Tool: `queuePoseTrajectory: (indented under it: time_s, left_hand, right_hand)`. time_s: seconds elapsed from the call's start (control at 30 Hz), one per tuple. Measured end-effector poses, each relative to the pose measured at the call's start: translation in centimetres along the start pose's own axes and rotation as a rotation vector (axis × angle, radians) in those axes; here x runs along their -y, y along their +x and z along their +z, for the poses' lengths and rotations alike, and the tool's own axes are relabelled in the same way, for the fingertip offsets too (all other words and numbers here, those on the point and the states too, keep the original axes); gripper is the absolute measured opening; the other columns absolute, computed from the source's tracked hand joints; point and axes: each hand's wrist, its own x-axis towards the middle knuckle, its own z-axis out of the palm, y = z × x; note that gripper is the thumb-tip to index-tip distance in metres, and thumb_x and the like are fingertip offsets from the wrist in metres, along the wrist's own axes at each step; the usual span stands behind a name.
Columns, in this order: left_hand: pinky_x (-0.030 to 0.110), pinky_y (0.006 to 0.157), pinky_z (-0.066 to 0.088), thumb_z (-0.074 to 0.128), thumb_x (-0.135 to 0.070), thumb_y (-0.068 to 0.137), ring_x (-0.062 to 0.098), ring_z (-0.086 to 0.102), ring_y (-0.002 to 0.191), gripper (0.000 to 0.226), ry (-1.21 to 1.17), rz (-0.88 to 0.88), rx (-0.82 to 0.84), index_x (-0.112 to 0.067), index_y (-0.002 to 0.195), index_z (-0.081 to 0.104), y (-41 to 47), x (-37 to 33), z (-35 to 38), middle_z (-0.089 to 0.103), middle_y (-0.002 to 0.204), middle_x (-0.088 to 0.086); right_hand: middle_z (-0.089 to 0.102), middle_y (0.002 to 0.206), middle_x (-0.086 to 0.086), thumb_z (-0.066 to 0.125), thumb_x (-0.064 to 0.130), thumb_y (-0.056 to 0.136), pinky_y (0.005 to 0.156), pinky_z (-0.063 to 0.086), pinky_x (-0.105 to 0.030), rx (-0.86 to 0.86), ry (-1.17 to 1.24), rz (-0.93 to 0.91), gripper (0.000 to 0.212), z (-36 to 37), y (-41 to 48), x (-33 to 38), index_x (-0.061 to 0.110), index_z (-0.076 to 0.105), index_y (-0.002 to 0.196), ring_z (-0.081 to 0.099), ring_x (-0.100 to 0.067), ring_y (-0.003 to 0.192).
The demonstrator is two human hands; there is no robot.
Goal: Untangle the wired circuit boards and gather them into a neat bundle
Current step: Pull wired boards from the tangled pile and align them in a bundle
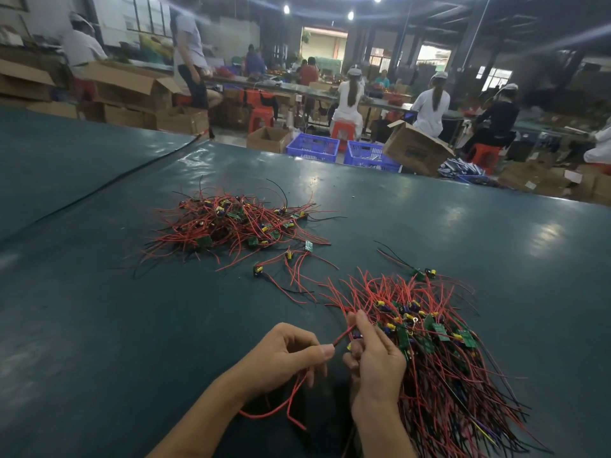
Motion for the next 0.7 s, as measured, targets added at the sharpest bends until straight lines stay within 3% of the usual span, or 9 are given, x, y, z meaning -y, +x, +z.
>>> queuePoseTrajectory:
  time_s: [0.1,0.2,0.27,0.4,0.5,0.63,0.7]
  left_hand:
    - [0.014,0.056,0.04,0.062,-0.028,0.09,0.004,0.053,0.047,0.029,-0.027,-0.006,0.047,-0.017,0.063,0.066,0.0,-0.2,-0.1,0.062,0.052,-0.008]
    - [0.016,0.056,0.04,0.065,-0.035,0.087,0.005,0.053,0.048,0.029,-0.04,-0.001,0.062,-0.019,0.062,0.068,-0.1,0.0,-0.4,0.063,0.057,-0.002]
    - [0.015,0.055,0.037,0.064,-0.041,0.085,0.005,0.048,0.045,0.031,-0.025,0.012,0.044,-0.021,0.061,0.069,-0.1,0.2,-0.6,0.058,0.051,-0.005]
    - [0.019,0.051,0.029,0.07,-0.048,0.081,0.006,0.029,0.039,0.039,-0.164,-0.026,-0.299,-0.012,0.067,0.074,0.7,0.9,-0.9,0.039,0.044,-0.01]
    - [0.016,0.043,0.026,0.07,-0.044,0.07,0.007,0.034,0.038,0.04,-0.428,-0.08,-0.524,-0.006,0.079,0.076,1.1,0.9,-1.2,0.055,0.053,-0.004]
    - [0.015,0.04,0.035,0.073,-0.038,0.063,0.008,0.044,0.04,0.037,-0.578,-0.124,-0.593,-0.01,0.088,0.076,1.1,0.7,-1.2,0.072,0.076,0.008]
    - [0.017,0.039,0.028,0.076,-0.039,0.061,0.009,0.038,0.038,0.046,-0.564,-0.127,-0.605,-0.002,0.088,0.074,1.1,0.8,-0.9,0.065,0.068,0.007]
  right_hand:
    - [0.071,0.07,-0.004,0.068,0.008,0.088,0.033,0.028,-0.016,-0.05,0.136,0.01,0.028,-0.3,0.7,0.6,0.009,0.075,0.061,0.035,-0.002,0.038]
    - [0.071,0.074,-0.002,0.067,0.012,0.089,0.034,0.031,-0.017,-0.087,0.185,0.013,0.013,-0.8,1.3,1.1,0.004,0.072,0.08,0.038,-0.001,0.04]
    - [0.066,0.068,0.003,0.066,0.018,0.091,0.034,0.033,-0.017,-0.072,0.16,0.014,0.016,-1.1,1.6,1.0,0.004,0.072,0.088,0.039,-0.001,0.041]
    - [0.071,0.071,-0.001,0.064,0.027,0.092,0.035,0.033,-0.016,0.011,0.007,-0.004,0.022,-0.9,1.4,0.3,0.009,0.075,0.082,0.043,-0.002,0.041]
    - [0.074,0.075,0.0,0.068,0.017,0.089,0.037,0.034,-0.015,0.108,-0.163,-0.037,0.012,-0.5,0.9,-0.7,0.012,0.076,0.082,0.044,-0.002,0.044]
    - [0.071,0.066,0.004,0.074,0.003,0.082,0.053,0.044,-0.014,0.281,-0.394,-0.193,0.018,-0.3,0.0,-1.4,0.02,0.077,0.078,0.057,-0.002,0.056]
    - [0.074,0.073,0.002,0.075,0.001,0.081,0.06,0.047,-0.014,0.38,-0.463,-0.236,0.023,0.0,-0.6,-1.6,0.024,0.077,0.081,0.061,-0.003,0.062]
